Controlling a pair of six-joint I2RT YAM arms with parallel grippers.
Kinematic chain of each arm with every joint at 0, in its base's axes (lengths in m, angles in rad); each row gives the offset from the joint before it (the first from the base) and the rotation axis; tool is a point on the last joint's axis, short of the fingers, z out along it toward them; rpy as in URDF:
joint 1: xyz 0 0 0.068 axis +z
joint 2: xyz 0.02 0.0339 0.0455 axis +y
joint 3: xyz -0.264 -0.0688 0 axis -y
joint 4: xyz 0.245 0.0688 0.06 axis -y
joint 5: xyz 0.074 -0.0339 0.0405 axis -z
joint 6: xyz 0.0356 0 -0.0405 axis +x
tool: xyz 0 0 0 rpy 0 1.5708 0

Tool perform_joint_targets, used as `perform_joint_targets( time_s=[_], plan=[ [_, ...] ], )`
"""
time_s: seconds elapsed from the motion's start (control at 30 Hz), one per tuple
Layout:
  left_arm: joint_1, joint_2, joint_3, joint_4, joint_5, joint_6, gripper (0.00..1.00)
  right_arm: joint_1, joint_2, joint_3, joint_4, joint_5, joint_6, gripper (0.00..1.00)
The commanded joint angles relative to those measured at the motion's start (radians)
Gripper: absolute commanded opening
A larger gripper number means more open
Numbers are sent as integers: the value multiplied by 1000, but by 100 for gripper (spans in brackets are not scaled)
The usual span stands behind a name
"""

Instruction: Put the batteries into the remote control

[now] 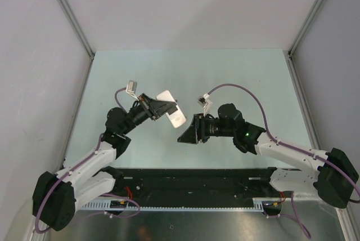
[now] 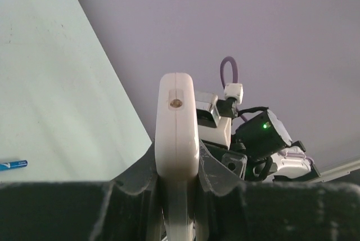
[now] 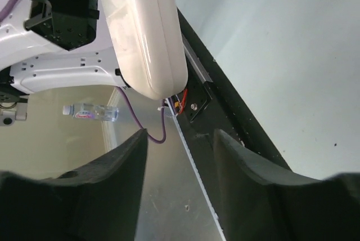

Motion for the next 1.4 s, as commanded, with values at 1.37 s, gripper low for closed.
perform_joint_targets(
  time_s=[1.37],
  plan=[
    [-110,-74,-23,43,-229,108,0,-77,110,40,314,132,366,52]
  ],
)
